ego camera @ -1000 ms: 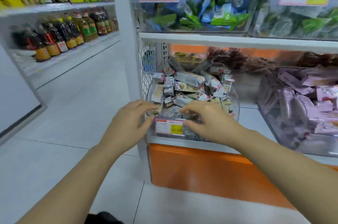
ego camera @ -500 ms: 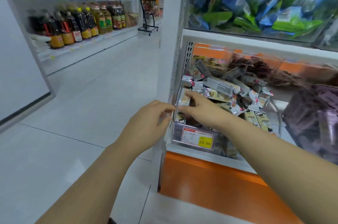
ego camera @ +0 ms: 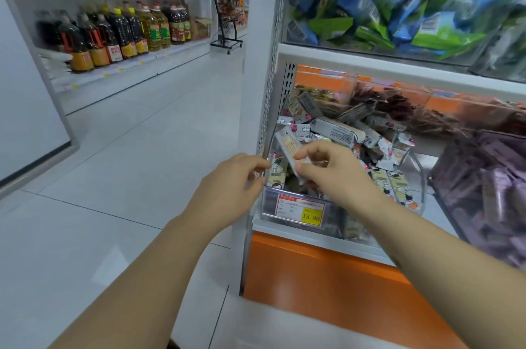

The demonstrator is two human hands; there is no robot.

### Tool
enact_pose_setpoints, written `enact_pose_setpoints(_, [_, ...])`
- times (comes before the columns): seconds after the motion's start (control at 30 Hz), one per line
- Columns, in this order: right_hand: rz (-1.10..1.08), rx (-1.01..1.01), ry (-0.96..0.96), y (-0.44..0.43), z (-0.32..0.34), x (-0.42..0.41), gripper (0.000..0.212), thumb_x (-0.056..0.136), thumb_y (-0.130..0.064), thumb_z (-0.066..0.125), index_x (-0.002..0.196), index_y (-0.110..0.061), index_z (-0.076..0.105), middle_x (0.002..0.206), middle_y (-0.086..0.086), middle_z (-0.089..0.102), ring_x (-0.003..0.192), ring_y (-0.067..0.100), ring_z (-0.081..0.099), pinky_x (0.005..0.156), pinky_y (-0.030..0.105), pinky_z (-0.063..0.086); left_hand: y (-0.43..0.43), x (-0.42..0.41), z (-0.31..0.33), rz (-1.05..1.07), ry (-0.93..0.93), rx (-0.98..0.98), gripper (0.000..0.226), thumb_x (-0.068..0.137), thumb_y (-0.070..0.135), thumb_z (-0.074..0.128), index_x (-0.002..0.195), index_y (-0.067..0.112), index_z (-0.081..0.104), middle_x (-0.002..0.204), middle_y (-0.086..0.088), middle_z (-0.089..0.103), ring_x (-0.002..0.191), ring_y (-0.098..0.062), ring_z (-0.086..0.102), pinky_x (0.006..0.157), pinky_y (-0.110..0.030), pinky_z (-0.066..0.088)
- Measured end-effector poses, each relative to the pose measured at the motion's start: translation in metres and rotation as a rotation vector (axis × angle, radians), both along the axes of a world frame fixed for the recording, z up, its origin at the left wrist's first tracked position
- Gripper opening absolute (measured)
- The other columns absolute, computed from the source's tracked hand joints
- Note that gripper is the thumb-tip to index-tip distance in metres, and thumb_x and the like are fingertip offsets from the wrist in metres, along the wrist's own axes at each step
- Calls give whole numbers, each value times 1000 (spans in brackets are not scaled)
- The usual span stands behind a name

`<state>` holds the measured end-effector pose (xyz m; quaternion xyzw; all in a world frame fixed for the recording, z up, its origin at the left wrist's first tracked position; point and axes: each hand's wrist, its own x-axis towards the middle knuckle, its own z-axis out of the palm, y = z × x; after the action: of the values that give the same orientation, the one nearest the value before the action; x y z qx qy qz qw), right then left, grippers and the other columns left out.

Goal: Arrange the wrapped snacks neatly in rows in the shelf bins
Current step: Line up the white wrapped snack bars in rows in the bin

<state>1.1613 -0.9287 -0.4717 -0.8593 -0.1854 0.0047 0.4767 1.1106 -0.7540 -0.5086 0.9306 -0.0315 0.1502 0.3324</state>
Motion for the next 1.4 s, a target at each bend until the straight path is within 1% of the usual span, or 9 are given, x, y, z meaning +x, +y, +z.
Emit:
enact_pose_setpoints(0.1, [-62, -72, -178, -21, 10, -5, 9, 87, -14, 62, 85, -23, 65, 73, -13, 55, 51, 4, 46, 48, 13, 35, -2, 0, 0, 13, -5, 7, 32, 94, 22, 53, 124, 28, 58, 118, 8, 58, 102, -7, 56, 90, -32, 48])
enact_pose_setpoints(0.27, [-292, -219, -524, -45, 24, 30, 21, 87, -1, 56, 100, -12, 68, 107, 6, 54, 92, 18, 51, 77, 12, 31, -6, 3, 2, 31, -10, 7, 31, 95, 22, 52, 125, 28, 57, 120, 9, 57, 101, -6, 56, 87, -28, 47])
enact_pose_setpoints(0.47, [-351, -675, -533, -47, 21, 60, 30, 92, -19, 52, 120, -25, 64, 127, 11, 56, 116, 36, 45, 93, 42, 34, -5, 4, 2, 30, -17, 6, 31, 95, 24, 51, 125, 28, 57, 119, 9, 58, 102, -6, 55, 89, -31, 49])
enact_pose_setpoints(0.6, [-277, -558, -800, -38, 13, 42, 23, 86, -13, 61, 107, -18, 70, 117, 8, 63, 104, 31, 53, 89, 42, 37, -3, 3, 2, 34, -27, 2, 32, 95, 23, 52, 126, 29, 57, 117, 10, 58, 101, -5, 55, 89, -30, 49])
enact_pose_setpoints(0.77, [157, -492, -212, 4, 4, 23, 40, 93, -23, 56, 133, -21, 50, 124, 3, 59, 95, 14, 59, 84, 24, 45, -3, 4, 1, 37, -35, -8, 32, 95, 22, 52, 125, 29, 57, 115, 11, 59, 100, -5, 55, 89, -30, 49])
enact_pose_setpoints(0.93, [157, -415, 134, 28, -8, 32, 65, 91, -27, 58, 146, -20, 24, 131, 5, 49, 97, 16, 57, 76, 24, 42, -1, 4, -2, 23, -42, -18, 31, 93, 21, 52, 122, 29, 59, 114, 11, 60, 98, -4, 57, 88, -33, 49])
enact_pose_setpoints(1.17, [93, -167, 218, 25, -15, 34, 74, 83, -13, 70, 145, -19, 30, 116, -2, 51, 92, 13, 49, 53, 9, 41, -1, 7, -3, 19, -44, -8, 31, 94, 21, 52, 123, 29, 59, 114, 12, 59, 100, -5, 56, 89, -33, 49])
enact_pose_setpoints(1.27, [91, -59, 284, 23, -13, 34, 77, 81, -10, 72, 145, -19, 30, 84, -4, 56, 76, 16, 56, 68, 27, 48, -3, 7, -4, 22, -50, -12, 31, 93, 20, 52, 123, 28, 59, 114, 11, 59, 99, -5, 56, 89, -32, 49])
enact_pose_setpoints(1.4, [124, -43, 190, 23, -8, 26, 64, 84, -13, 69, 138, -18, 35, 72, -5, 53, 59, 7, 52, 58, 20, 44, -4, 6, -5, 21, -55, -10, 28, 93, 21, 53, 118, 32, 59, 113, 13, 58, 97, -3, 56, 86, -31, 50])
